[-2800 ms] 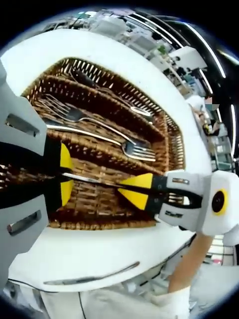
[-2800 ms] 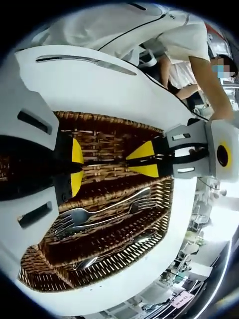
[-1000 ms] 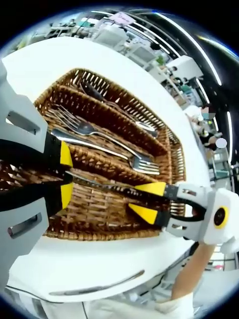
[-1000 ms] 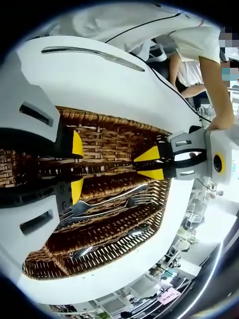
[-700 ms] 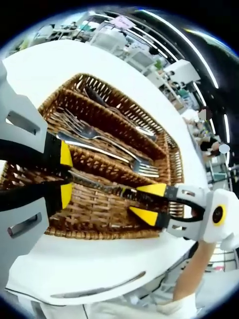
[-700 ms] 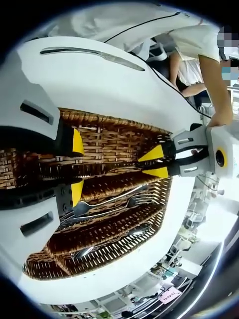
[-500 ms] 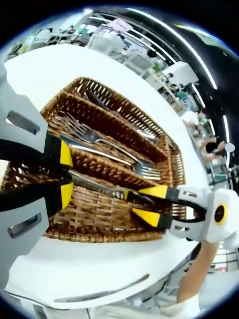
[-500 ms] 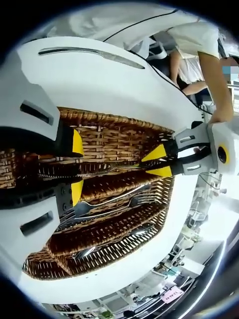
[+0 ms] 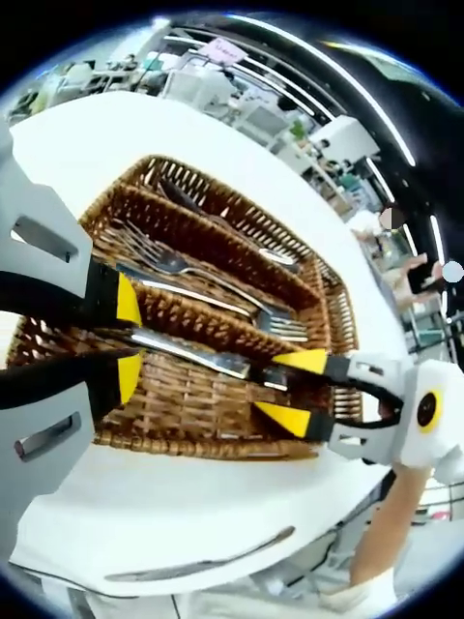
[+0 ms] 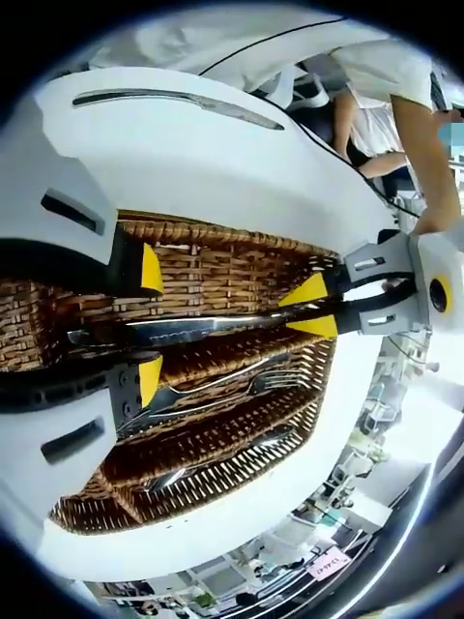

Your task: Arrange the knives, forks, and spoons in their matching storage slots by inserting each utensil handle-first until every utensil is classified and aligned in the correct compartment

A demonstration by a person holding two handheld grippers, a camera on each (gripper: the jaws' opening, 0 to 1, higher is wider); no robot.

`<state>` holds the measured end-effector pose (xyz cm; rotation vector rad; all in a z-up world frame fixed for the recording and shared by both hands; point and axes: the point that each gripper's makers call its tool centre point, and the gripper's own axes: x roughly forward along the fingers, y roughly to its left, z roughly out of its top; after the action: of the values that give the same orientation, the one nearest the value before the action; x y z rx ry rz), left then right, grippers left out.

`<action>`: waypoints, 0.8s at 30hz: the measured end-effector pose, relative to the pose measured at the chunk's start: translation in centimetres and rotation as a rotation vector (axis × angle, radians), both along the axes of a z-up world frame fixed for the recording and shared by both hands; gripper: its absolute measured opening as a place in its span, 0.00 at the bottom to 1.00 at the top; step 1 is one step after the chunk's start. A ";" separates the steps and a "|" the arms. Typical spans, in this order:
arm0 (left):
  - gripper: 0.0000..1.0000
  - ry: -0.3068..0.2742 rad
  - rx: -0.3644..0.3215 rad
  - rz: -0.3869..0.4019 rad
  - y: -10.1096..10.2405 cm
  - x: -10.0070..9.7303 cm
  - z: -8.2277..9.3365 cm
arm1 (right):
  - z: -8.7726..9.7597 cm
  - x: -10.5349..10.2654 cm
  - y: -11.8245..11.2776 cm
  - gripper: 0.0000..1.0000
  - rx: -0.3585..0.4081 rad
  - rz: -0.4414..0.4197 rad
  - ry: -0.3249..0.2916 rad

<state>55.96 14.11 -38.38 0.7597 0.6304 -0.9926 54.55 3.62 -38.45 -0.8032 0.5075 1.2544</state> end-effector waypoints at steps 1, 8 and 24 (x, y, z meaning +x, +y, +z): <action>0.08 0.000 -0.003 0.000 -0.1 -0.1 0.1 | 0.3 -0.1 -0.1 0.25 0.008 -0.002 0.001; 0.12 -0.009 -0.001 0.002 -0.2 -0.5 0.5 | 1.1 -0.4 -0.3 0.25 0.011 -0.010 -0.020; 0.33 -0.048 -0.075 0.067 0.2 -0.4 2.8 | 3.0 -1.2 -0.5 0.38 0.047 -0.026 -0.046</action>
<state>55.54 14.31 -35.58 0.6904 0.5706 -0.9284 53.38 3.10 -35.44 -0.7817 0.4481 1.2169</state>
